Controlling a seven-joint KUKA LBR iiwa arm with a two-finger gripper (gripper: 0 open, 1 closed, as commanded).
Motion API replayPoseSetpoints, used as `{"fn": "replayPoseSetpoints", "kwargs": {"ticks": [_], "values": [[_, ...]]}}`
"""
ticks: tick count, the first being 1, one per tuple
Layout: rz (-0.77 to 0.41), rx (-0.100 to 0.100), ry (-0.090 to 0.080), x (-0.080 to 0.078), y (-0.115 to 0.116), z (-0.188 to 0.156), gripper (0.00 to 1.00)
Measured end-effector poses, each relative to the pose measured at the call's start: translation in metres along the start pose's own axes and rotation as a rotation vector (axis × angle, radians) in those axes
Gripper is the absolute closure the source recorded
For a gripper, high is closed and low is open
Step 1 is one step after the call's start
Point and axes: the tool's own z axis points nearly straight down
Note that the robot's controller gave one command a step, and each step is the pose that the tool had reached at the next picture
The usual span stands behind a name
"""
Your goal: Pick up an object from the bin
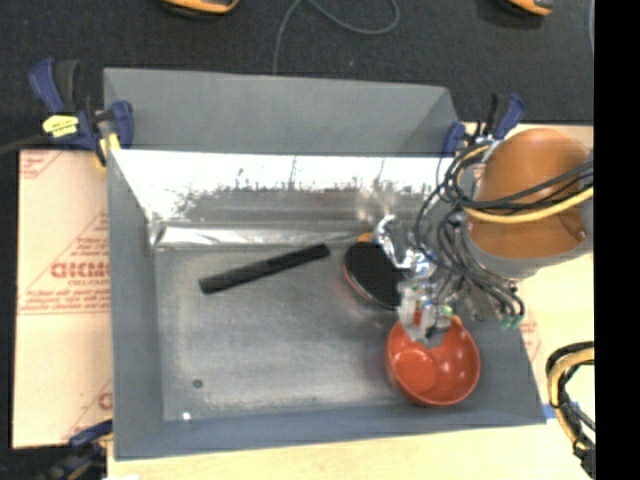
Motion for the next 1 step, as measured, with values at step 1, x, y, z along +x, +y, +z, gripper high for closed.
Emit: {"fn": "replayPoseSetpoints", "kwargs": {"ticks": [1], "values": [[-0.038, 0.000, 0.001, -0.0070, 0.0022, -0.0085, 0.00]]}}
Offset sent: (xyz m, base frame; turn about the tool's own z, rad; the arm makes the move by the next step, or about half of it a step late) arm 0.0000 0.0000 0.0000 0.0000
